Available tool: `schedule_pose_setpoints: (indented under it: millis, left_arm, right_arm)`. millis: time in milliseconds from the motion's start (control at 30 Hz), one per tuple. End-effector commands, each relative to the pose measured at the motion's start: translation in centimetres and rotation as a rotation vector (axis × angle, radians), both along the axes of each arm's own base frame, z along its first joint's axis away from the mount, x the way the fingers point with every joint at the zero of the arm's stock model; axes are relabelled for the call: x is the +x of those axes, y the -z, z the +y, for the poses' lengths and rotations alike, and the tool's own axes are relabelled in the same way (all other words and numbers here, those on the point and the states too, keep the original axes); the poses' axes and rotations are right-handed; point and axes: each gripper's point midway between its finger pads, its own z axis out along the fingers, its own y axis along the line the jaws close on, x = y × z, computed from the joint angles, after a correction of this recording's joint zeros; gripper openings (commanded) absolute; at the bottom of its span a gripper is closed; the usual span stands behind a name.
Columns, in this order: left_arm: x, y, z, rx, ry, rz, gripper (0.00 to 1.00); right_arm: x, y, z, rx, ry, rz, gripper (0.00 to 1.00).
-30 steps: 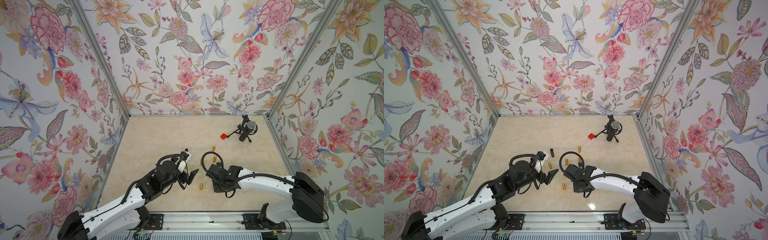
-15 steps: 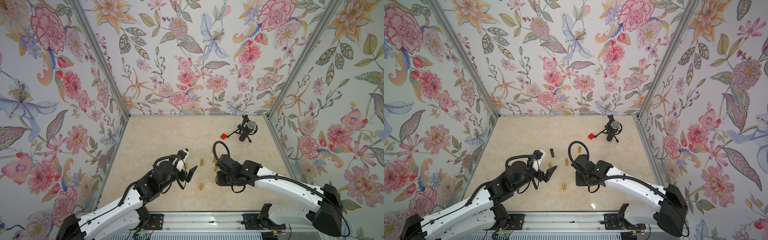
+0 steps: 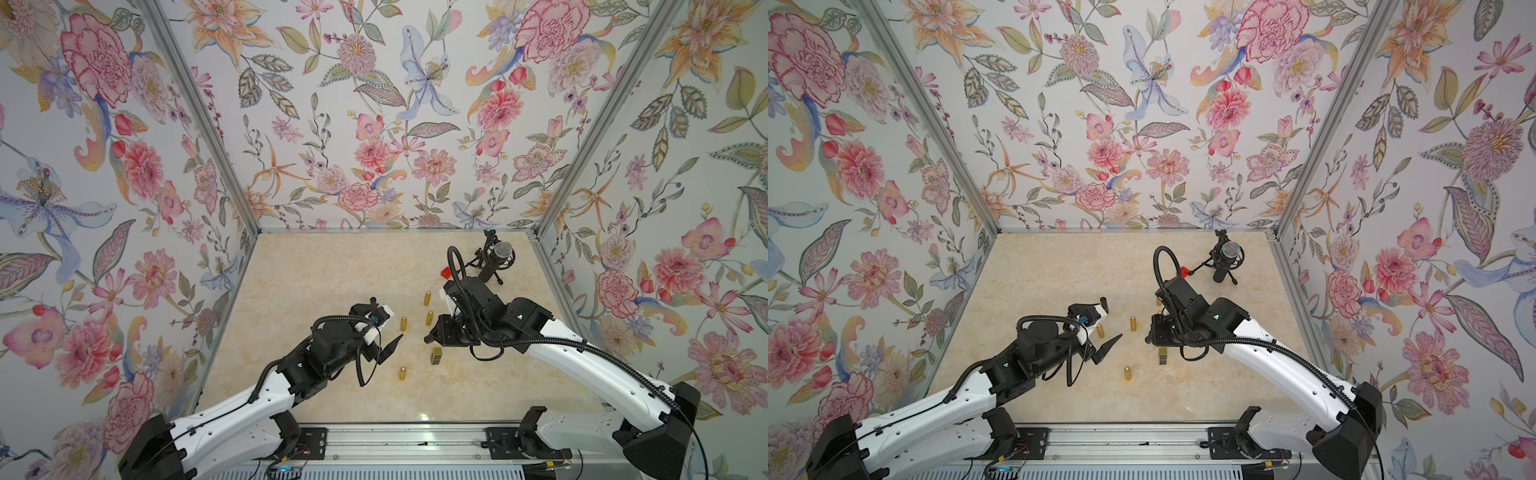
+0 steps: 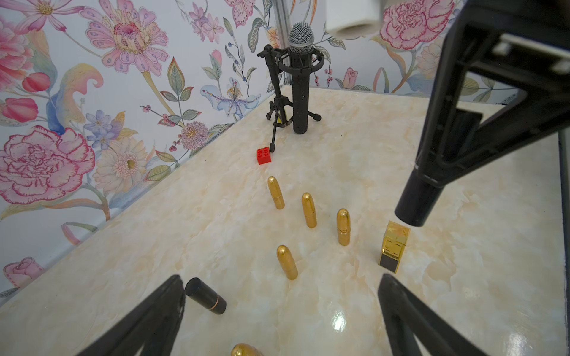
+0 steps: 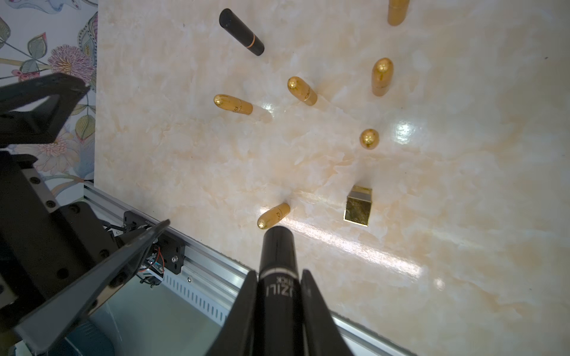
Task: Open the lipstick cap
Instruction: Open the cover of the lipstick.
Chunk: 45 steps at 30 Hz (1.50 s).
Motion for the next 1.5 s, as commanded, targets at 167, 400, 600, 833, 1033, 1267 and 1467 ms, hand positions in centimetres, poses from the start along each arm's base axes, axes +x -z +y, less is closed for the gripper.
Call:
schedule_pose_setpoints:
  millis: [167, 400, 600, 833, 1033, 1267, 1467]
  left_arm:
    - [-0.9, -0.8, -4.7, 0.035, 0.229, -0.072, 0.89]
    - [-1.5, -0.3, -7.5, 0.024, 0.361, -0.021, 0.75]
    - [-1.8, 0.4, -8.5, 0.021, 0.404, 0.023, 0.66]
    - [-1.4, 0.2, -8.6, 0.006, 0.388, 0.022, 0.53]
    - [-1.1, 0.3, -8.2, 0.004, 0.361, 0.020, 0.40]
    - [-0.8, 0.3, -7.7, -0.009, 0.350, 0.015, 0.35]
    - [-0.7, 0.6, -7.2, -0.024, 0.329, 0.049, 0.32]
  right_arm:
    - [0.4, -1.9, 2.2, 0.058, -0.121, 0.012, 0.18]
    - [1.1, -1.9, 3.0, 0.062, -0.134, 0.006, 0.18]
    - [1.7, -2.4, 3.6, 0.095, -0.135, -0.012, 0.18]
    - [1.9, -2.4, 3.8, 0.106, -0.132, -0.012, 0.17]
    - [2.0, -2.3, 3.8, 0.110, -0.128, -0.013, 0.17]
    - [2.1, -2.4, 3.7, 0.114, -0.123, -0.017, 0.17]
    - [2.1, -2.4, 3.8, 0.120, -0.122, -0.016, 0.17]
